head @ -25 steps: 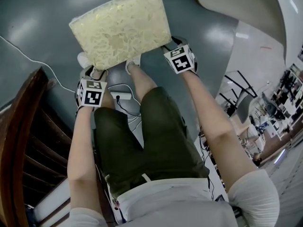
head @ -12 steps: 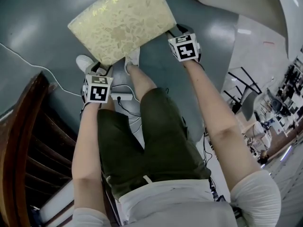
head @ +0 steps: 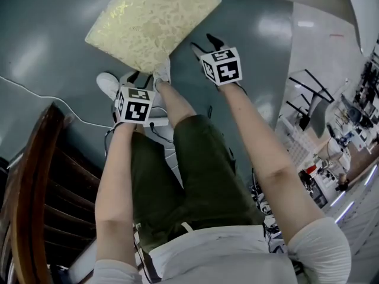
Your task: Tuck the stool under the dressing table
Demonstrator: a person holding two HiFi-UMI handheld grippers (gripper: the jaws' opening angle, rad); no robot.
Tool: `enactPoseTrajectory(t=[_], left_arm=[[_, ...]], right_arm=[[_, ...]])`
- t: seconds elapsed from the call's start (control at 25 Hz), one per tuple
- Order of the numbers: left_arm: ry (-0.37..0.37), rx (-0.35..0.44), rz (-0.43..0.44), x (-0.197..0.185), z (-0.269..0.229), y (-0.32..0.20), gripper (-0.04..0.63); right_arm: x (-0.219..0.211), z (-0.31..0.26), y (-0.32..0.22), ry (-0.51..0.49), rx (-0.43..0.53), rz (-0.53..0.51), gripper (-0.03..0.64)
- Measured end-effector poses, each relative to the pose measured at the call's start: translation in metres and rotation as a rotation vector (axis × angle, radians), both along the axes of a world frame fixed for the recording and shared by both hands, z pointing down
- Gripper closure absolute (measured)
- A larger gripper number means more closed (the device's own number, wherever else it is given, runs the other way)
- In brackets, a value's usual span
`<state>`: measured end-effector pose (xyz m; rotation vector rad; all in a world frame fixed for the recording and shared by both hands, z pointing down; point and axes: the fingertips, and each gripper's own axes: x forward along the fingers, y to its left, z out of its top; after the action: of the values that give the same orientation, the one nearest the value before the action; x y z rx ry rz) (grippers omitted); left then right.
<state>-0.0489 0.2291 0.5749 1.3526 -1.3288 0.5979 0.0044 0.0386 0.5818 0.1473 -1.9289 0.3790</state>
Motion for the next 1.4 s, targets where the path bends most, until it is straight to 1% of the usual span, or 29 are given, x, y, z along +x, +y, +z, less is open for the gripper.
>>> enactPoseTrajectory(t=[0.08,0.16,0.32,0.44,0.52,0.6,0.8,1.0,1.16,1.28,1.4], left_arm=[[-0.004,0.035,0.030,0.003,0.000,-0.008,0.433],[-0.005,0.052,0.063,0.006,0.002,-0.013,0.433],[0.013,0.040,0.144,0.008,0.003,-0.008,0.436],[0.060,0.042,0.201,0.009,0.002,-0.001,0.434],[0.075,0.033,0.219,0.001,0.002,0.007,0.428],[0.069,0.011,0.237,-0.013,0.003,0.018,0.425],[0.007,-0.042,0.319,-0.064,0.012,0.044,0.408],[-0.069,-0.057,0.328,-0.122,0.015,0.042,0.383],[-0.114,-0.084,0.341,-0.155,0.019,0.040,0.380],[-0.155,-0.099,0.368,-0.175,0.024,0.036,0.371],[-0.184,-0.115,0.405,-0.186,0.030,0.032,0.364]], right_arm=[[0.007,0.000,0.023,-0.006,-0.025,0.008,0.354],[0.013,-0.001,0.042,-0.017,-0.044,0.025,0.353],[0.022,-0.004,0.070,-0.026,-0.073,0.098,0.353],[0.024,-0.008,0.086,-0.028,-0.090,0.151,0.351],[0.025,-0.010,0.097,-0.026,-0.100,0.189,0.351],[0.024,-0.011,0.108,-0.028,-0.111,0.241,0.347],[0.013,-0.007,0.142,-0.038,-0.147,0.381,0.341],[-0.007,-0.001,0.172,-0.043,-0.177,0.487,0.336],[-0.022,0.004,0.187,-0.035,-0.178,0.566,0.336],[-0.031,0.015,0.193,-0.012,-0.173,0.633,0.336],[-0.036,0.029,0.193,0.008,-0.139,0.688,0.342]])
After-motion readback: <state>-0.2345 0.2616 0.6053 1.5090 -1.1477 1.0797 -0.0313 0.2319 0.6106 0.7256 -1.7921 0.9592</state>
